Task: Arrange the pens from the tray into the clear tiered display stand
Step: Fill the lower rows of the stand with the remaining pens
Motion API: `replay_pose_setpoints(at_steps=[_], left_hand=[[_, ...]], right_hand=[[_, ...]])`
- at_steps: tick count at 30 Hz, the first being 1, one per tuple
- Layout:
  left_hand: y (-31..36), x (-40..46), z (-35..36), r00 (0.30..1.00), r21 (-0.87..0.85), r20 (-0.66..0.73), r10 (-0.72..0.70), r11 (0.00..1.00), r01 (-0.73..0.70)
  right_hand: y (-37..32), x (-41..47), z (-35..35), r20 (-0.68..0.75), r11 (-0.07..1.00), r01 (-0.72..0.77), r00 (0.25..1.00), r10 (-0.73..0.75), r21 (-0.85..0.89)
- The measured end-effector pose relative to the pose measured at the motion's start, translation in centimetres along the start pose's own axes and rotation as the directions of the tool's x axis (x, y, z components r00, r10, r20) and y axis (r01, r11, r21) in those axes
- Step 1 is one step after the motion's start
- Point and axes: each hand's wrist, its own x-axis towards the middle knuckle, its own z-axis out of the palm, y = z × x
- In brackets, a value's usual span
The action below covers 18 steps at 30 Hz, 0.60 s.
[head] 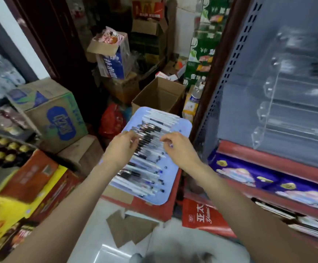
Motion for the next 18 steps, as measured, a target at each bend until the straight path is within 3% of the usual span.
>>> replay_pose_setpoints(at_steps=[5, 7, 11, 15, 18], left_hand=[[-5.0, 0.1, 1.7, 0.939, 0.118, 0.344, -0.021, 0.993, -0.021], [-6.2, 0.3, 2.6, 0.909, 0.149, 0.417, 0.018, 0.985, -0.088], [-8.2, 0.9, 3.8, 0.895, 0.166, 0.443, 0.054, 0.976, -0.142], [-9.0, 1.3, 4.2, 0.901, 0.193, 0.422, 0.1, 0.961, -0.198], [-9.3, 1.9, 4.1, 0.913, 0.285, 0.387, 0.129, 0.925, -0.252]], right_hand=[[1.1, 2.2, 5.9, 0.159, 0.978, -0.15, 0.972, 0.172, -0.142], [1.9, 2.8, 7.5, 0.22, 0.973, -0.159, 0.956, 0.194, -0.168], [2.9, 3.7, 9.5, 0.192, 0.965, -0.134, 0.965, 0.179, -0.227], [2.7, 4.5, 10.5, 0.071, 0.949, -0.173, 0.978, 0.198, -0.263], [2.3, 5.1, 10.9, 0.057, 0.911, -0.162, 0.979, 0.198, -0.38]])
